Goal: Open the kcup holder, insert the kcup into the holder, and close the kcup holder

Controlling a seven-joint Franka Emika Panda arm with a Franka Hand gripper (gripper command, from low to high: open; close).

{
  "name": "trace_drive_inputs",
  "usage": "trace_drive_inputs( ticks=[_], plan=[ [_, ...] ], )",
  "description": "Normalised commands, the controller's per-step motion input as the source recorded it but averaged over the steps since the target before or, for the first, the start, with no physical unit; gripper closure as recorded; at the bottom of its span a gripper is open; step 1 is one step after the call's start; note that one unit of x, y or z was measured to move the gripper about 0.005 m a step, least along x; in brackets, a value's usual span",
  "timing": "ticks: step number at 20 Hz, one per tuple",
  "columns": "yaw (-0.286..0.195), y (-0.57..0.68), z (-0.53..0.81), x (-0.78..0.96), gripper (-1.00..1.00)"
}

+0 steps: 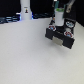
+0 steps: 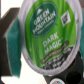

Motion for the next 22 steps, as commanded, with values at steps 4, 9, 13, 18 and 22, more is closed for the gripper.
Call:
trace_drive_inputs(
  ticks=[4,9,13,18,22],
  plan=[
    [0.09,0.51,-0.01,-0.03,1.0],
    [0.103,0.47,-0.03,-0.19,1.0],
    [0.11,0.45,-0.01,-0.34,1.0],
    [0.127,0.37,-0.04,-0.35,1.0],
    [0.125,0.25,-0.07,-0.35,1.0]
  ],
)
